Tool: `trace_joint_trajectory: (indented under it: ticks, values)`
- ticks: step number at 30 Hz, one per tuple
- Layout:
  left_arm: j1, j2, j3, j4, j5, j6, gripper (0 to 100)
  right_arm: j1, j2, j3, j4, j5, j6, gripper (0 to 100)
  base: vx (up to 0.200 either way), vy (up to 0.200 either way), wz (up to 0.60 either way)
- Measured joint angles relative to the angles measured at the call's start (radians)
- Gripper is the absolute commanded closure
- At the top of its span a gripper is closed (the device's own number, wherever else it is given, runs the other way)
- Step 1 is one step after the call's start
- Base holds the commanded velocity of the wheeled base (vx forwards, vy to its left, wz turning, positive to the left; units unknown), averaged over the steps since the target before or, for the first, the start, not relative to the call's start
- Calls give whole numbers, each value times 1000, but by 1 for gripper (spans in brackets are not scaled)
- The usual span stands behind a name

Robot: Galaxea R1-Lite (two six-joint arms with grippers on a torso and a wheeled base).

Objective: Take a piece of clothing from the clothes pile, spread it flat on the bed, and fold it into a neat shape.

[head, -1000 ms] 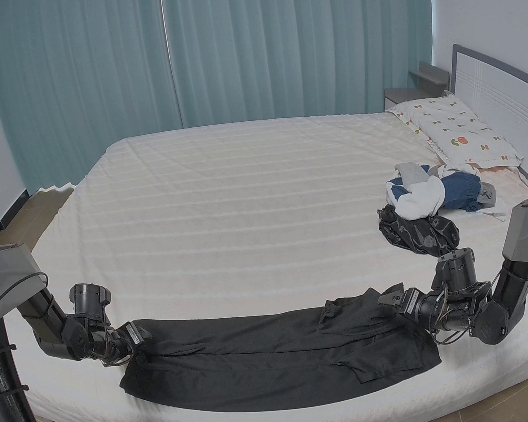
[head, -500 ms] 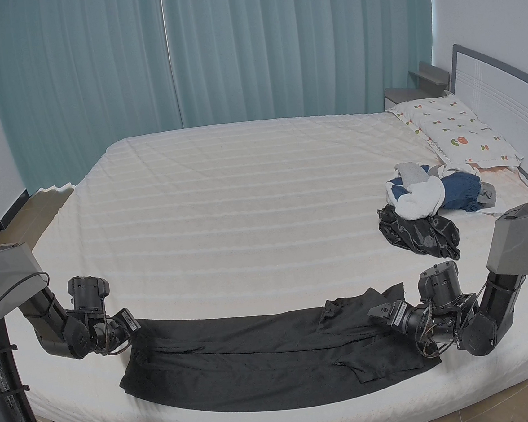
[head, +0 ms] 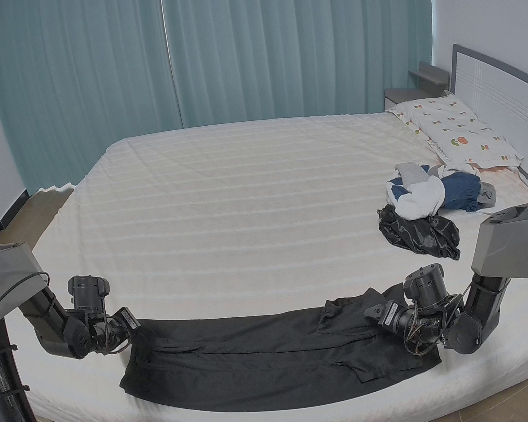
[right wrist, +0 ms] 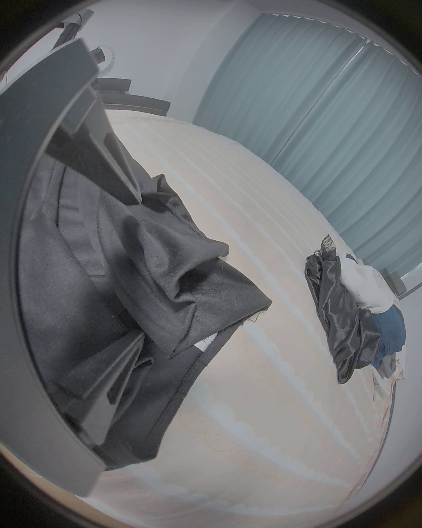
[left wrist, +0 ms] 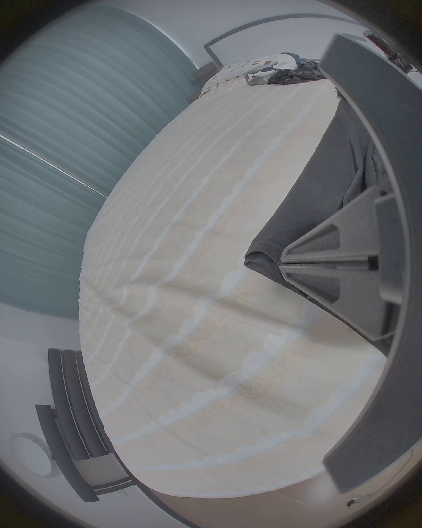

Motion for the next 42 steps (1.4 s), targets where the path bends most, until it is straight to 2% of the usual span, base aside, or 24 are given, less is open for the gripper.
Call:
trace_joint_trajectory:
  ticks: [10,18,24,29,33,36,42]
  values:
    - [0,-4,-6,0,2,-1,100,9,23,-16,1,-74,-3,100,0,0,0]
    - [0,-18,-11,-28,6,-12,100,2,-5,-23,-4,-83,-6,100,0,0,0]
    - [0,-21,-14,-153,49,-37,100,-20,-38,-79,-25,-84,-3,100,0,0,0]
    - [1,-13,-24,-319,84,-90,100,-45,-51,-114,-123,-98,-1,100,0,0,0]
    - [5,1,-16,-386,89,-100,100,-54,-53,-101,-156,-101,-6,100,0,0,0]
    - [6,15,9,-399,84,-44,100,-56,-52,-65,-156,-86,-13,100,0,0,0]
    - [16,36,103,-416,52,182,100,-56,-52,12,-140,-49,-57,100,0,0,0]
